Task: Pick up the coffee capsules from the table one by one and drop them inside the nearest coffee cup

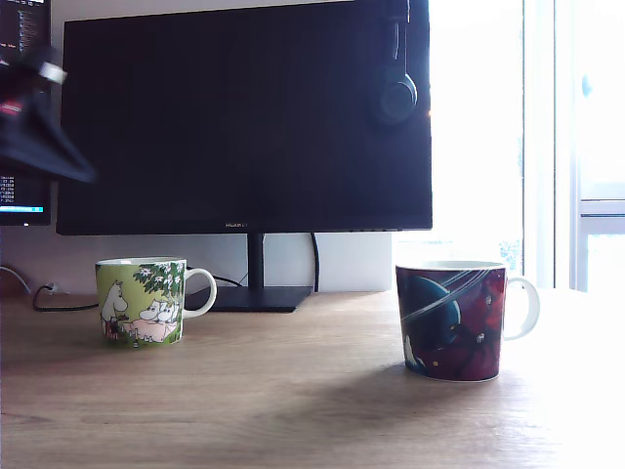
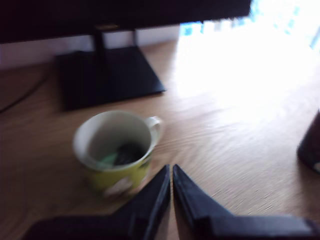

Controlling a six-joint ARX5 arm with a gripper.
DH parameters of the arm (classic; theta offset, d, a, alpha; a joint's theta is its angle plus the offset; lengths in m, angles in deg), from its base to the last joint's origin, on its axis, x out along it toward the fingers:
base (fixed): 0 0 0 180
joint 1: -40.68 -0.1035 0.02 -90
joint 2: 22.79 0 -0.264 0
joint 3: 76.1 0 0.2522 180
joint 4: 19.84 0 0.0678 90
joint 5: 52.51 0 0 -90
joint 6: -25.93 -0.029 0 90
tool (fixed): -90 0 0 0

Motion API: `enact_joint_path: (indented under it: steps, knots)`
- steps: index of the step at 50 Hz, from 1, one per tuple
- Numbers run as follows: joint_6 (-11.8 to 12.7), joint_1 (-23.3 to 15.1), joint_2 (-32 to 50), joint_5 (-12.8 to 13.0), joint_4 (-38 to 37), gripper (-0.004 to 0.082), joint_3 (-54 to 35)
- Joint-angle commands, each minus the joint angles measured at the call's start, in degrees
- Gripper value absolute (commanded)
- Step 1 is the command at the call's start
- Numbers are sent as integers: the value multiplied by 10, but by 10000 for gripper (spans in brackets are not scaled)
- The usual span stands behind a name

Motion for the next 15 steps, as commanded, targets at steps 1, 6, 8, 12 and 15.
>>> enact_joint_path:
  steps: [1,6,8,12,15]
  knots:
    - [8,-8,30,7,18,-21,-24]
    - [13,-16,84,20,50,-21,-39]
    - [15,-17,102,27,67,-21,-40]
    - [23,-18,137,41,92,-21,-40]
    - [24,-18,161,49,109,-21,-40]
